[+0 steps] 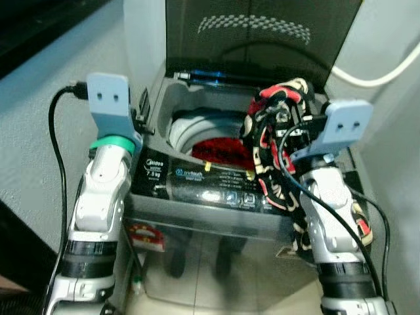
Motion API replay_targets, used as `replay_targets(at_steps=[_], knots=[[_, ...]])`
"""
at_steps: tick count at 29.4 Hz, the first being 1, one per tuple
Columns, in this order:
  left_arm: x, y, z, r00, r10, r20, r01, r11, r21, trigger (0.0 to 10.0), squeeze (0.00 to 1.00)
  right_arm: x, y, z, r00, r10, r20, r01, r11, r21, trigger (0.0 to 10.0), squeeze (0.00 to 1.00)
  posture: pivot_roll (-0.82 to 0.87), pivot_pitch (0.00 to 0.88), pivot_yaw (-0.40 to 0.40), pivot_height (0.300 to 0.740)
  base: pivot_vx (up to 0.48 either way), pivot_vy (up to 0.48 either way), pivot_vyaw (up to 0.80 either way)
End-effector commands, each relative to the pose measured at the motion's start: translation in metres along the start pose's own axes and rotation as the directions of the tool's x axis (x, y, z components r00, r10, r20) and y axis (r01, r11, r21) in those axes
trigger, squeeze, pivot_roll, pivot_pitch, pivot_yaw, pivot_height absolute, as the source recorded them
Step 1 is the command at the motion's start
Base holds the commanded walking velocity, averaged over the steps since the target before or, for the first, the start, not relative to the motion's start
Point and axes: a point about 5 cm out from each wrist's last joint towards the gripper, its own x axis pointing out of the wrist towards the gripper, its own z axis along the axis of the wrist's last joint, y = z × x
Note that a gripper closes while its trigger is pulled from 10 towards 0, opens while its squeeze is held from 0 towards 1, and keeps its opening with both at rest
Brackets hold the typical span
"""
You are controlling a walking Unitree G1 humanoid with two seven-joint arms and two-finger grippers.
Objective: Clothes washing
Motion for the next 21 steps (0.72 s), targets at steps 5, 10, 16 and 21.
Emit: replay_targets(at_steps=[5, 10, 16, 21], knots=[[-0.002, -0.006, -0.003, 0.999, -0.041, -0.013, 0.041, 0.999, -0.002, 10.0, 0.0, -0.001, -0.006, 0.002, 1.0, -0.023, 0.014, 0.023, 1.0, -0.018, 10.0, 0.0, 0.09, 0.0, 0.007, 0.74, 0.0, 0.0, 0.0], [-0.006, -0.009, -0.001, 0.995, -0.1, 0.016, 0.099, 0.995, 0.01, 10.0, 0.0, 0.002, -0.004, 0.006, 0.999, 0.036, 0.035, -0.034, 0.998, -0.055, 10.0, 0.0, 0.09, 0.0, 0.01, 0.74, 0.0, 0.0, 0.0], [-0.018, -0.027, 0.005, 0.91, -0.413, 0.024, 0.414, 0.909, -0.052, 10.0, 0.0, 0.023, 0.016, 0.033, 0.966, 0.224, 0.13, -0.226, 0.974, 0.002, 10.0, 0.0, 0.09, 0.0, 0.006, 0.74, 0.0, 0.0, 0.0], [-0.037, -0.044, 0.004, 0.781, -0.625, 0.016, 0.623, 0.776, -0.092, 10.0, 0.0, 0.039, 0.025, 0.053, 0.939, 0.279, 0.2, -0.289, 0.957, 0.023, 10.0, 0.0, 0.09, 0.0, 0.005, 0.74, 0.0, 0.0, 0.0]])
